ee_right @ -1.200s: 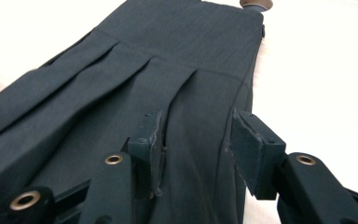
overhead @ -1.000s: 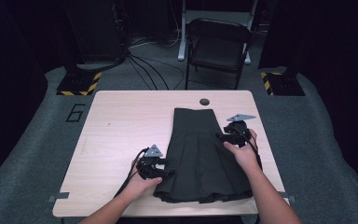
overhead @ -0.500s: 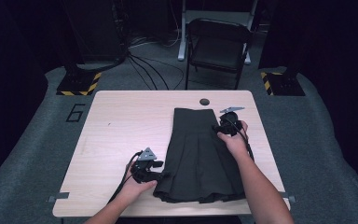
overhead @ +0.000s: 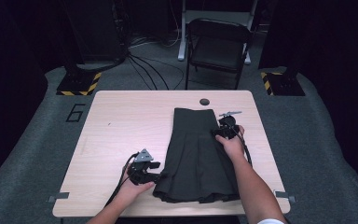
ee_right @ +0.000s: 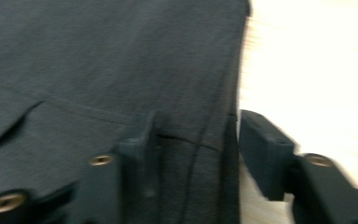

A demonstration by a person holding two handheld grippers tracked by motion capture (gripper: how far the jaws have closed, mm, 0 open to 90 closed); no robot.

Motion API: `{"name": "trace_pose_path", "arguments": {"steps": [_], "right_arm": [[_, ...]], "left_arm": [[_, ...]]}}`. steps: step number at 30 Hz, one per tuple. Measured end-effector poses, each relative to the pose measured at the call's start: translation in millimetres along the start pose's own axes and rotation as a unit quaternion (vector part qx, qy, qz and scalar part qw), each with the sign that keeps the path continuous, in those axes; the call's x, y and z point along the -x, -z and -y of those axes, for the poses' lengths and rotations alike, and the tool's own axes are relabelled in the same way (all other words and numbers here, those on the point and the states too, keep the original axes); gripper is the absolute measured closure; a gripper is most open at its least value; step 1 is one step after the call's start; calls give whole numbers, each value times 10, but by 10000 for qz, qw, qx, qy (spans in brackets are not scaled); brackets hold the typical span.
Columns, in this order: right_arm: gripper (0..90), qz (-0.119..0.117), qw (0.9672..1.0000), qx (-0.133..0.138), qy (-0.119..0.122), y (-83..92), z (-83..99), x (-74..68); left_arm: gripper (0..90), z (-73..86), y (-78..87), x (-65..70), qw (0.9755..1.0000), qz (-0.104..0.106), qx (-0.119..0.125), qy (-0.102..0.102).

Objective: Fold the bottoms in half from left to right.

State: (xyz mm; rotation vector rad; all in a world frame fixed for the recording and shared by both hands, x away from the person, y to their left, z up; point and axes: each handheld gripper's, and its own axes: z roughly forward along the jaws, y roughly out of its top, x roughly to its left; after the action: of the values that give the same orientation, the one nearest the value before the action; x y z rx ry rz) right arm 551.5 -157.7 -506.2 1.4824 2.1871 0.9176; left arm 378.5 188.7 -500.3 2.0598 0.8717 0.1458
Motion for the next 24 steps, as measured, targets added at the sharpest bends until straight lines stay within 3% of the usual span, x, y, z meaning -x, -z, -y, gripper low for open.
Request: {"name": "trace_pose_path", "arguments": {"steps": [4,6,14,19,22,24], "right_arm": [[693,332,9966,8,760,28,-12,-141],[760,395,9950,24,919,40,-18,-177],[793,228,9947,265,969,113,-68,-164],[795,87,9966,459,676,170,-131,-76],[796,56,9961,564,672,229,-225,-78],[795,-17,9945,774,700,285,-301,-82]], "left_arm": [[417,2,4,-6,10000,6,15,16],[417,4,0,-3,10000,3,10,27],[417,1,-14,-5,10000,26,-8,-13],[416,-1,-13,7,10000,49,24,9],[416,-6,-10,10,10000,70,44,7],[415,-3,-20,15,9999,88,36,54]]}}
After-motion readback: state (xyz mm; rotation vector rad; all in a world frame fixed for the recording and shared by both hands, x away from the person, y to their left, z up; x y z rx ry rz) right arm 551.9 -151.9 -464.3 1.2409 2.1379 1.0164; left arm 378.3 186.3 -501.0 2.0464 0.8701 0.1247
